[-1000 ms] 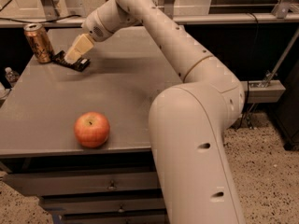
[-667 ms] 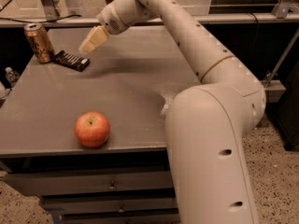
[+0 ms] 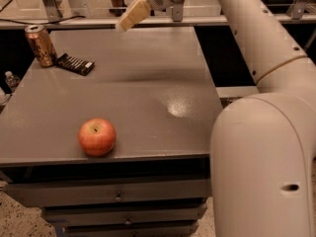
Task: Move rxbar chocolate near orange can
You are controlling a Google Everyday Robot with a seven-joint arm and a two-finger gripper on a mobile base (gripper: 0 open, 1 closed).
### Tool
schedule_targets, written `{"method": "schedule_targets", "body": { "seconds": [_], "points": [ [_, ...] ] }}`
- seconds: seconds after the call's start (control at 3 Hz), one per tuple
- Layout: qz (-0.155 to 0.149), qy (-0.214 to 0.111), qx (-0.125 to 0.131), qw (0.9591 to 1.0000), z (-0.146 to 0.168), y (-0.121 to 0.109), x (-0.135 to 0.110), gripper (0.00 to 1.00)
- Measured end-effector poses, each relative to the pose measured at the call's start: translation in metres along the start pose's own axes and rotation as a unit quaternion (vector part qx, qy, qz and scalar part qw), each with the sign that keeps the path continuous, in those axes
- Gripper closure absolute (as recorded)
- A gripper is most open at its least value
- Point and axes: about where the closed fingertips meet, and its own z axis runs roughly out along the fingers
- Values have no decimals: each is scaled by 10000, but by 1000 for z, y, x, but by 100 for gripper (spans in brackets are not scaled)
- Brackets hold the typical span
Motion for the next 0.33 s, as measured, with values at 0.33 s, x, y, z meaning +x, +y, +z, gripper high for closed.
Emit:
{"method": "schedule_targets", "body": {
  "seconds": [0.33],
  "points": [
    [-15,-17,54,10000,-6,-3,-1,0]
  ]
}}
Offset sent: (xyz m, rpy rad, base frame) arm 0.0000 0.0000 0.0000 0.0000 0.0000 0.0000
